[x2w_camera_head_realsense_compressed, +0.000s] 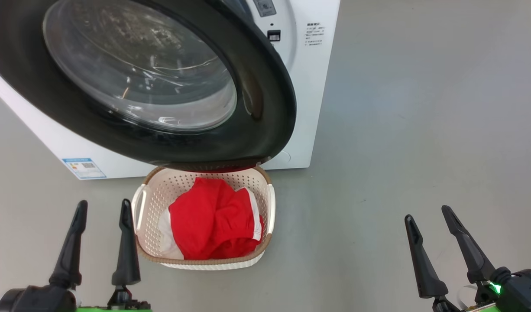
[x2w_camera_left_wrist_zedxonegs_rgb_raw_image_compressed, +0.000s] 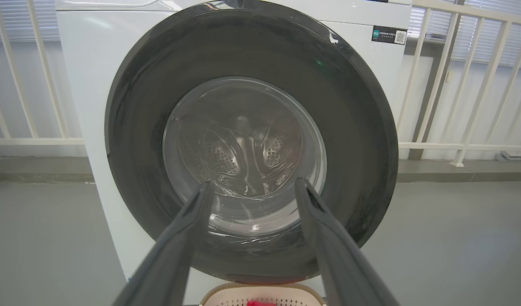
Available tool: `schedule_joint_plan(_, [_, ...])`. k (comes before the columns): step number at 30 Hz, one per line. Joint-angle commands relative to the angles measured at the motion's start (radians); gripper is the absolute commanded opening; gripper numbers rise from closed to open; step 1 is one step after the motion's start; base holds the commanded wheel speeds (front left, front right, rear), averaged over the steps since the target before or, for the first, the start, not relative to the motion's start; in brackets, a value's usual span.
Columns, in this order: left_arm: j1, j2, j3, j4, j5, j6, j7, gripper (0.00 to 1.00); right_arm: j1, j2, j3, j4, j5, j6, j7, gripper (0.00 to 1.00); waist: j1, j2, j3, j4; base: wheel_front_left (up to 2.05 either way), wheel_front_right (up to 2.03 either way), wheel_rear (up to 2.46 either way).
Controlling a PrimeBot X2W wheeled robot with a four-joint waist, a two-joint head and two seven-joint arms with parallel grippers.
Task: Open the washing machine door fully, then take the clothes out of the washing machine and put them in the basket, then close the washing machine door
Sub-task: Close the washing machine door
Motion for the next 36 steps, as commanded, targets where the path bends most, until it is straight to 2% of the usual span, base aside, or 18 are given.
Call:
schedule_joint_plan(1, [-0.017,0.020,0.044,-0.027,0.020,-0.003,-0.008,1.00,-0.006,-0.010,0.022,-0.029,-0.001,0.002,-0.004,1.00,0.0000,0.0000,0.002,0.005,0.00,0.00,0.00])
schedule_joint_plan(13, [-0.008,0.007,0.036,-0.026,0.086,-0.020,-0.008,1.00,-0.008,-0.010,0.019,-0.031,-0.002,0.002,0.003,1.00,0.0000,0.0000,0.013,0.046,0.00,0.00,0.00])
schedule_joint_plan(14, [-0.010,0.004,0.034,-0.027,0.089,-0.022,-0.008,1.00,-0.011,-0.010,0.021,-0.031,-0.002,0.002,0.004,0.80,0.0000,0.0000,0.017,0.052,0.00,0.00,0.00])
schedule_joint_plan(15, [-0.012,0.001,0.031,-0.028,0.091,-0.024,-0.008,1.00,-0.014,-0.010,0.025,-0.030,-0.002,0.002,0.007,0.43,0.0000,0.0000,0.020,0.057,0.00,0.00,0.00])
schedule_joint_plan(16, [-0.014,-0.003,0.029,-0.029,0.094,-0.025,-0.008,1.00,-0.019,-0.010,0.029,-0.030,-0.004,0.002,0.009,0.27,0.0000,0.0000,0.025,0.062,0.00,0.00,0.00])
schedule_joint_plan(17, [-0.018,-0.012,0.026,-0.031,0.097,-0.027,-0.008,1.00,-0.036,-0.010,0.037,-0.030,-0.013,0.002,0.015,0.00,0.0000,0.0000,0.034,0.072,0.00,0.00,0.00])
schedule_joint_plan(26, [-0.039,-0.054,0.028,-0.041,0.108,-0.034,-0.008,1.00,-0.156,-0.026,0.066,-0.006,-0.037,0.002,0.045,0.00,0.0000,0.0000,0.075,0.118,0.00,0.00,0.00])
schedule_joint_plan(36, [-0.065,-0.094,0.035,-0.039,0.127,-0.062,-0.008,1.00,-0.308,-0.106,0.087,0.072,0.016,0.002,0.061,0.00,0.0000,0.0000,0.129,0.181,0.00,0.00,0.00])
